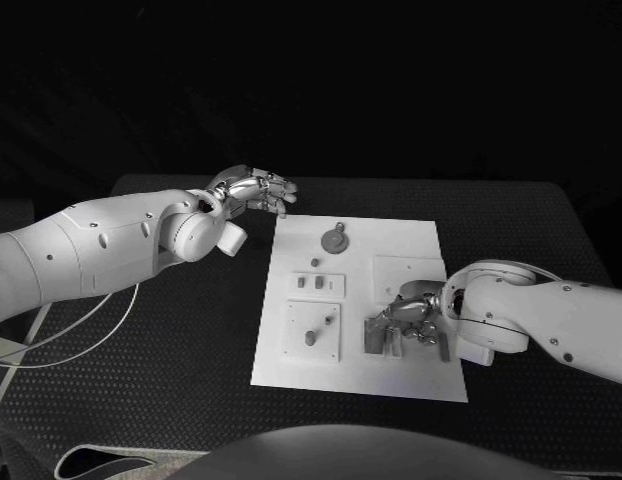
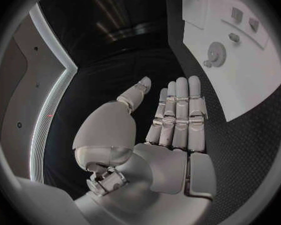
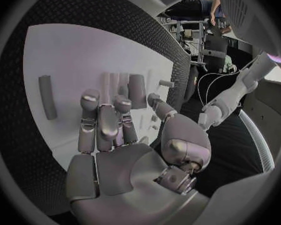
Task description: Assemble the parts on the task board
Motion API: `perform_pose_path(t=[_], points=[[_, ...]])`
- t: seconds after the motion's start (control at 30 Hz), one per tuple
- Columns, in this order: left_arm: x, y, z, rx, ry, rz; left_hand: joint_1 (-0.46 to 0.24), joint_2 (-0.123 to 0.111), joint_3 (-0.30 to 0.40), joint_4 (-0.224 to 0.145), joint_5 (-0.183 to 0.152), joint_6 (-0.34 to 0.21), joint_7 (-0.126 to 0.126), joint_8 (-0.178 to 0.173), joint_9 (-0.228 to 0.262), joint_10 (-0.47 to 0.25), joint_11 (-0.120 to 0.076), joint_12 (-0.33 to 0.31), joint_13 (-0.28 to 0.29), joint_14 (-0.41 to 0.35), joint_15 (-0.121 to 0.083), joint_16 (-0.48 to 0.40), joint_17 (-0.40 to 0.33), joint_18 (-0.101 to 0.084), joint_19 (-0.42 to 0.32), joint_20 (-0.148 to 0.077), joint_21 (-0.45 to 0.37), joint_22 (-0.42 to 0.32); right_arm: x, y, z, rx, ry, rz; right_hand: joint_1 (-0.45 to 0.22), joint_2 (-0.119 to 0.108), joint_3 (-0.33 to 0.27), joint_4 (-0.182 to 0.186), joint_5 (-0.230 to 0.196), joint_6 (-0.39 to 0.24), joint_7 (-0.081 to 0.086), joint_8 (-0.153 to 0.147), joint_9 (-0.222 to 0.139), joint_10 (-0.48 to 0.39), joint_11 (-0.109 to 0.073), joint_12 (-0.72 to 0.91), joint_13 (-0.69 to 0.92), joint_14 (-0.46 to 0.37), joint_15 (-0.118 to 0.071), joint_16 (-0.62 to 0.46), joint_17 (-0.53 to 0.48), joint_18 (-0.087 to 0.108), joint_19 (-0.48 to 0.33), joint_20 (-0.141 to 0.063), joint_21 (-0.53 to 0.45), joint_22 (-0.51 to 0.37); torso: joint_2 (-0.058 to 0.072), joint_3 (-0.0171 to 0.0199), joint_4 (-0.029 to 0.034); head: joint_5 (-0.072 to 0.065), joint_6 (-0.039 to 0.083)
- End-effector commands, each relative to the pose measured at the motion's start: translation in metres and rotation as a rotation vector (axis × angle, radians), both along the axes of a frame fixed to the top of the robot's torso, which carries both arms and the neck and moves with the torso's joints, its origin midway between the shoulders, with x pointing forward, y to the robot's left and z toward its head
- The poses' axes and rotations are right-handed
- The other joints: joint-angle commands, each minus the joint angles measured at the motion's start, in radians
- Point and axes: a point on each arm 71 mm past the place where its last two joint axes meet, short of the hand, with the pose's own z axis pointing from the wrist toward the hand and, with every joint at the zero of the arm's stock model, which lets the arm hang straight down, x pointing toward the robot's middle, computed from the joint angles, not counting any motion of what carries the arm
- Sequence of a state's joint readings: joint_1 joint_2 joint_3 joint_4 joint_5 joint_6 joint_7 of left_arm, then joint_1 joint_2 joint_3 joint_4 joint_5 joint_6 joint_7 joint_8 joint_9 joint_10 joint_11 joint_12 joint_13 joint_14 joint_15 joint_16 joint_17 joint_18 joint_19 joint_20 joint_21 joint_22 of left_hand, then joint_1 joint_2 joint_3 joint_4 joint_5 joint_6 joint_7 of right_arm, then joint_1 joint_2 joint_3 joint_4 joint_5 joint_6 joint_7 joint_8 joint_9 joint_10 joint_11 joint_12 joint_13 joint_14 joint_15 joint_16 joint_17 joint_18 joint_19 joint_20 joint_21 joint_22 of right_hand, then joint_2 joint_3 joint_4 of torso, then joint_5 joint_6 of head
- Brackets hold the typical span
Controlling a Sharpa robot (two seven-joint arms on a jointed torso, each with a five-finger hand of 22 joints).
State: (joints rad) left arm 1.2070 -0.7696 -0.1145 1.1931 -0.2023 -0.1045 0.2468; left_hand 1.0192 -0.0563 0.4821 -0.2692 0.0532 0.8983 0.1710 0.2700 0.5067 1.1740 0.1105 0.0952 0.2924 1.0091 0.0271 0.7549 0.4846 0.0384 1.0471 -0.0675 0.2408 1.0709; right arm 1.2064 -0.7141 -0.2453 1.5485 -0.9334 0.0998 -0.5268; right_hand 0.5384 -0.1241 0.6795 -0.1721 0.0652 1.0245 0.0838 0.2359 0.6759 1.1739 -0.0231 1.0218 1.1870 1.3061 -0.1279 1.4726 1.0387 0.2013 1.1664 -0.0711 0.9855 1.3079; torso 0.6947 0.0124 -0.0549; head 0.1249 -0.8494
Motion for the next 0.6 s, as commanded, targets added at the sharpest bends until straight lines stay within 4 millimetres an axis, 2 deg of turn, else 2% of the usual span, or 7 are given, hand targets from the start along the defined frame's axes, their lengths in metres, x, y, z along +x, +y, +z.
perform_pose_path(t=[0.03,0.4,0.5,0.6], points=[[0.0,-0.002,0.001,-0.013,-0.001,-0.013,-0.009,0.001,0.001,0.008,0.003,-0.006,-0.001,0.006,-0.002,0.005,0.002,-0.002,-0.001,0.008,0.002,-0.006,0.002,0.013,0.007,-0.003,-0.005,0.0,0.0,-0.006,0.0,-0.024,-0.041,0.008,0.0,-0.02,0.011,0.007,0.002,0.005,0.004,0.003,0.002,-0.001,-0.001,0.005,-0.002,0.001,-0.001,-0.007,-0.001,0.061,0.003,-0.003,0.001,0.012,0.0,-0.0003,-0.0002,-0.001,0.002],[0.0,-0.002,0.001,-0.013,-0.001,-0.014,-0.009,0.001,0.001,0.008,0.003,-0.006,-0.001,0.006,-0.002,0.005,0.002,-0.002,-0.001,0.008,0.002,-0.007,0.003,0.013,0.007,-0.003,-0.005,0.001,0.001,-0.01,0.01,-0.02,-0.173,0.031,0.031,-0.1,0.048,0.055,0.001,-0.006,0.007,-0.003,0.003,-0.002,0.002,0.005,-0.004,0.0,0.0,-0.011,-0.008,0.061,0.011,-0.006,-0.003,0.009,0.0,0.0002,-0.0005,0.0,0.004],[0.0,-0.002,0.001,-0.012,-0.001,-0.013,-0.009,0.001,0.001,0.008,0.003,-0.006,-0.001,0.006,-0.002,0.005,0.002,-0.002,-0.001,0.008,0.002,-0.007,0.003,0.013,0.007,-0.003,-0.005,0.001,0.001,-0.012,0.014,-0.009,-0.215,0.042,0.059,-0.118,0.055,0.049,0.001,-0.02,0.011,-0.009,0.002,-0.006,0.006,0.006,-0.003,-0.003,0.004,-0.014,-0.013,0.061,0.011,-0.007,-0.003,0.009,0.0,0.0002,0.0003,-0.002,0.005],[0.0,-0.001,0.001,-0.012,-0.001,-0.012,-0.009,0.001,0.001,0.009,0.003,-0.006,-0.001,0.006,-0.002,0.005,0.002,-0.002,-0.001,0.008,0.002,-0.007,0.003,0.013,0.007,-0.003,-0.005,0.001,0.002,-0.011,0.018,0.035,-0.264,0.064,0.09,-0.126,0.058,0.037,0.001,-0.034,0.016,-0.015,0.002,-0.013,0.011,0.005,-0.002,-0.014,0.009,-0.019,-0.028,0.061,0.007,-0.005,-0.005,0.009,0.0,0.0,-0.0004,-0.002,0.006]])
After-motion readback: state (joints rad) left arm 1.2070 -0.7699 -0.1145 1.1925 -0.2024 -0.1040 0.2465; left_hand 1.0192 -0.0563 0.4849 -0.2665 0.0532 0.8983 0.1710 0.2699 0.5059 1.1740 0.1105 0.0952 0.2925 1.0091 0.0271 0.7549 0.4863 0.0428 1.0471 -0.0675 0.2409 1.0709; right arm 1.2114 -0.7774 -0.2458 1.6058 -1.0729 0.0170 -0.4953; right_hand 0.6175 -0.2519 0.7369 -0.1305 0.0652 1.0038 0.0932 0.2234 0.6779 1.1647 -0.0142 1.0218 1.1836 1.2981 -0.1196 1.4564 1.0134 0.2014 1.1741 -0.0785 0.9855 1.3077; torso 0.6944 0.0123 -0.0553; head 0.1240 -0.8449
